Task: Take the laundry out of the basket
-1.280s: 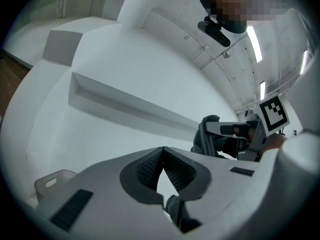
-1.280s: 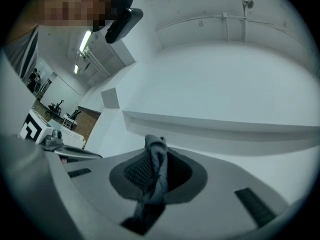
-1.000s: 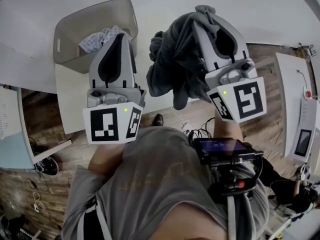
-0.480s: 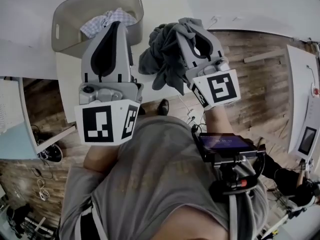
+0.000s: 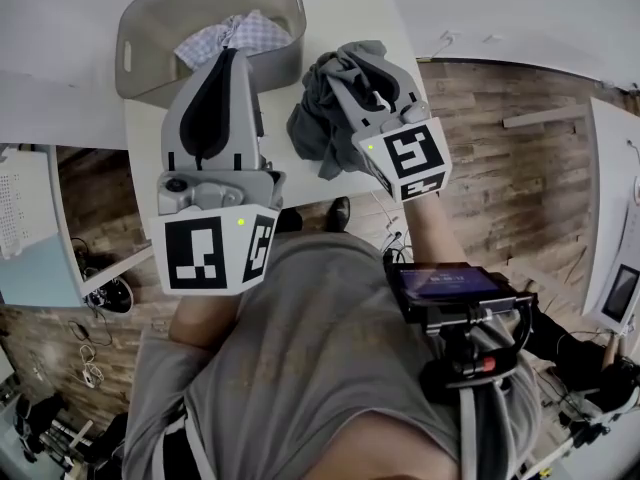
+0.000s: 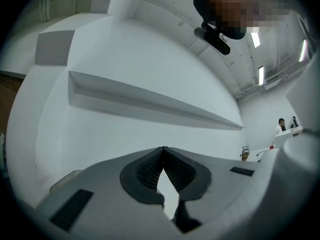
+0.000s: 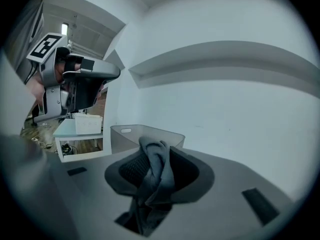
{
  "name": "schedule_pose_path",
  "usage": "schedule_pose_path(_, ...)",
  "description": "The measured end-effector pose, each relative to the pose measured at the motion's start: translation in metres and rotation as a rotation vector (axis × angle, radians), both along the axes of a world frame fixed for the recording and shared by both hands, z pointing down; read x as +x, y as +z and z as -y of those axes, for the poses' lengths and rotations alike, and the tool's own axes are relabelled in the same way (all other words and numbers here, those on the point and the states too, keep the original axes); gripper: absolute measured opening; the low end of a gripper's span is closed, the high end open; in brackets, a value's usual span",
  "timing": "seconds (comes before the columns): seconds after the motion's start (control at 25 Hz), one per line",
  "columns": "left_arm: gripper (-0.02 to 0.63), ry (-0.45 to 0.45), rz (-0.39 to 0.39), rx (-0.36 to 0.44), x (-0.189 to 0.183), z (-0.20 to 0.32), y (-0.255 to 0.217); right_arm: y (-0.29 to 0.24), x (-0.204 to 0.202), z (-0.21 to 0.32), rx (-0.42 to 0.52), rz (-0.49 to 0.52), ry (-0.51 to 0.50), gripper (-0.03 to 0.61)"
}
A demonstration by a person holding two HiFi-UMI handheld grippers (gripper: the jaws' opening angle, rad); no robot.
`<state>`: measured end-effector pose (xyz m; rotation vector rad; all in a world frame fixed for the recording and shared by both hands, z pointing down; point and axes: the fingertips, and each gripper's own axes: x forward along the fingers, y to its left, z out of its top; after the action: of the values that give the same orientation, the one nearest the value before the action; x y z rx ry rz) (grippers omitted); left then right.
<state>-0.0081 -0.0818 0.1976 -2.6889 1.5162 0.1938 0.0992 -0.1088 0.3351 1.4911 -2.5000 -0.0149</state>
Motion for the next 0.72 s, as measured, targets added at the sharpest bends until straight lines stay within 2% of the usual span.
schedule_pose_path(0.24, 0.008, -0.008, -0.002, 0.018, -0.002, 0.0, -0.007, -0.001, -0.012, -0.006, -0.059, -0.039, -0.055, 0.212)
schedule_pose_path(0.52, 0.008, 0.005, -0.016, 0.023, 0.002, 0.003, -0.009, -0.012, -0.014, -0.015, -0.074, -0.101, -0.096, 0.222)
schedule_pose_path(0.72, 0.008, 0.018, -0.028, 0.027, 0.006, 0.005, -0.009, -0.046, -0.009, -0.019, -0.019, -0.001, -0.111, 0.215)
